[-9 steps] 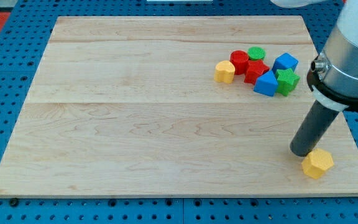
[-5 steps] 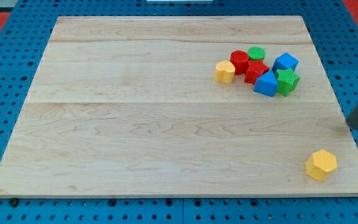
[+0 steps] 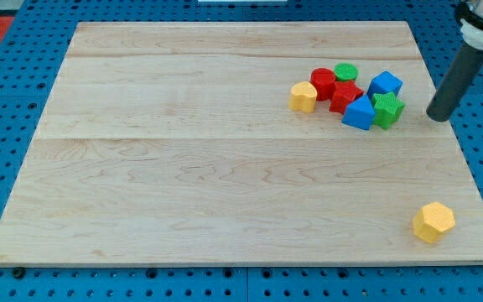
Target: Push the blue cube into the group of blocks
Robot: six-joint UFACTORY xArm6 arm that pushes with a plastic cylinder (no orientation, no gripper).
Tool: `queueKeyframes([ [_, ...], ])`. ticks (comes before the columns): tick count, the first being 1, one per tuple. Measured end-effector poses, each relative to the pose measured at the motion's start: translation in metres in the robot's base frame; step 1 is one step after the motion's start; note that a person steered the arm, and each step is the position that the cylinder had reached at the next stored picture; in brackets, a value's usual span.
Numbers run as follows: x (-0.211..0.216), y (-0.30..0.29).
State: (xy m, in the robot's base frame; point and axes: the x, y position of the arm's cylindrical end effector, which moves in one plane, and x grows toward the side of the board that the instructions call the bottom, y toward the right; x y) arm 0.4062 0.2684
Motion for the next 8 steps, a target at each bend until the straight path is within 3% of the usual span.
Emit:
queueKeyframes([
  [4,-0.062,-0.026],
  [8,-0.062,-0.033],
])
